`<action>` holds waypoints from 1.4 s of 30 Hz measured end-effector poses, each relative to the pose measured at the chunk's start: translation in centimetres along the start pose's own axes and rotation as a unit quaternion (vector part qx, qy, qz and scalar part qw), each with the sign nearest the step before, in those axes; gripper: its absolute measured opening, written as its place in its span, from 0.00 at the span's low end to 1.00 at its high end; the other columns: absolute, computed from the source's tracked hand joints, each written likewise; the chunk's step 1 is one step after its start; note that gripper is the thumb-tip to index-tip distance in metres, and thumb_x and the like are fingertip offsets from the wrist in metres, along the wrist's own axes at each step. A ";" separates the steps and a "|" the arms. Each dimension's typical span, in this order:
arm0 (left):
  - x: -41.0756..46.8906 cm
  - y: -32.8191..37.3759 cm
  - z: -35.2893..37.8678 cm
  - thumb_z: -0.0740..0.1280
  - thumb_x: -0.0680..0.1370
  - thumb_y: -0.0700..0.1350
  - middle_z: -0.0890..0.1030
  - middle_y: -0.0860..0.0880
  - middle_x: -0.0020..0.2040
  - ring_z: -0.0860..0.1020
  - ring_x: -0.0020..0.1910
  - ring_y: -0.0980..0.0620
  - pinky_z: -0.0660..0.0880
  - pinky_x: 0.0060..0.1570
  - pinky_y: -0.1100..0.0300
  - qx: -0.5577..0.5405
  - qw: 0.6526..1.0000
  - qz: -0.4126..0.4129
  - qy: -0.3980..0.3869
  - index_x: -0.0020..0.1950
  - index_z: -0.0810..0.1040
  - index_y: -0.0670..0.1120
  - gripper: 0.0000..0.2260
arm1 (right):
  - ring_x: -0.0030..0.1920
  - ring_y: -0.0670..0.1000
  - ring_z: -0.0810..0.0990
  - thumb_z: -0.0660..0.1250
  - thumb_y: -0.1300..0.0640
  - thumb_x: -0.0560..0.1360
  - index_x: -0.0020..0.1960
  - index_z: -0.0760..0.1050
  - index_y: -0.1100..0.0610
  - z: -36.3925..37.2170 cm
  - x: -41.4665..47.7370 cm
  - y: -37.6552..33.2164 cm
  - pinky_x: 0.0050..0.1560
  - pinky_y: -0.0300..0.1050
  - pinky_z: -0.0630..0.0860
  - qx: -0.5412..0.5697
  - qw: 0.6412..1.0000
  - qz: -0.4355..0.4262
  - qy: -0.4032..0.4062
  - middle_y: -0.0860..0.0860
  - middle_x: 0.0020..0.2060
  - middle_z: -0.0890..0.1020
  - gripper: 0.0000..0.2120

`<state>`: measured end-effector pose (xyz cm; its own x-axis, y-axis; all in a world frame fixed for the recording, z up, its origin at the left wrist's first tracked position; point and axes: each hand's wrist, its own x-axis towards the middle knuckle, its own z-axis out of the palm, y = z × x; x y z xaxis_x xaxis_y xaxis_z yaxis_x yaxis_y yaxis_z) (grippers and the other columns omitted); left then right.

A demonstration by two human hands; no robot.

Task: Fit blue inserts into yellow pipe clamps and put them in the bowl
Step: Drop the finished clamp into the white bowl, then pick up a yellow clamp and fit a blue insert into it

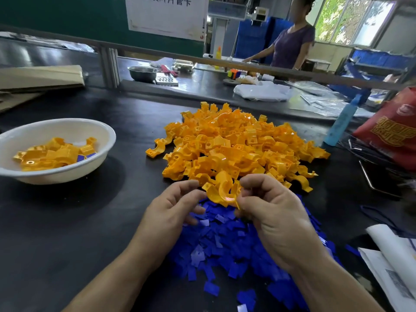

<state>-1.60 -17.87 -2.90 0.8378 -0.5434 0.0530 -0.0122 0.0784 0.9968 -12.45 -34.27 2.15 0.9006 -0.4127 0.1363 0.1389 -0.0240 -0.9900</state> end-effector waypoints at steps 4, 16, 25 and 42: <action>-0.3 0.1 0.6 0.68 0.74 0.53 0.84 0.40 0.53 0.82 0.47 0.45 0.79 0.40 0.58 -0.125 0.981 -0.039 -0.140 0.61 0.80 0.46 0.19 | 0.39 0.55 0.81 0.62 0.75 0.72 0.45 0.81 0.57 0.8 -1.4 0.0 0.40 0.44 0.79 0.162 0.985 0.059 -0.028 0.55 0.40 0.81 0.16; -0.9 1.1 0.8 0.79 0.66 0.51 0.81 0.38 0.46 0.81 0.42 0.44 0.79 0.43 0.53 -0.231 0.940 -0.081 -0.240 0.51 0.82 0.41 0.19 | 0.40 0.59 0.83 0.63 0.74 0.73 0.47 0.78 0.63 2.3 -3.5 -0.5 0.39 0.48 0.81 0.142 0.978 0.152 -0.015 0.63 0.48 0.81 0.10; 0.4 1.0 0.1 0.70 0.70 0.49 0.78 0.48 0.37 0.78 0.36 0.52 0.78 0.33 0.59 -0.341 0.933 -0.103 -0.048 0.53 0.78 0.45 0.14 | 0.44 0.36 0.77 0.45 0.22 0.59 0.63 0.47 0.32 -0.9 -10.8 -1.3 0.38 0.31 0.72 -0.677 0.729 0.050 -0.088 0.36 0.46 0.76 0.34; 0.5 0.1 0.5 0.66 0.77 0.48 0.82 0.47 0.39 0.79 0.35 0.53 0.77 0.32 0.61 -0.217 0.970 -0.105 -0.018 0.45 0.85 0.49 0.08 | 0.39 0.44 0.78 0.56 0.46 0.80 0.47 0.66 0.44 -1.0 -7.7 2.0 0.40 0.39 0.75 -0.574 0.815 -0.046 -0.065 0.43 0.38 0.77 0.04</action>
<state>-1.43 -18.59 -2.77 0.7777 -0.6130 -0.1395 0.3944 0.3030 0.8675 -19.55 -32.03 -0.95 0.9545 -0.2632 0.1403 -0.2017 -0.9161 -0.3464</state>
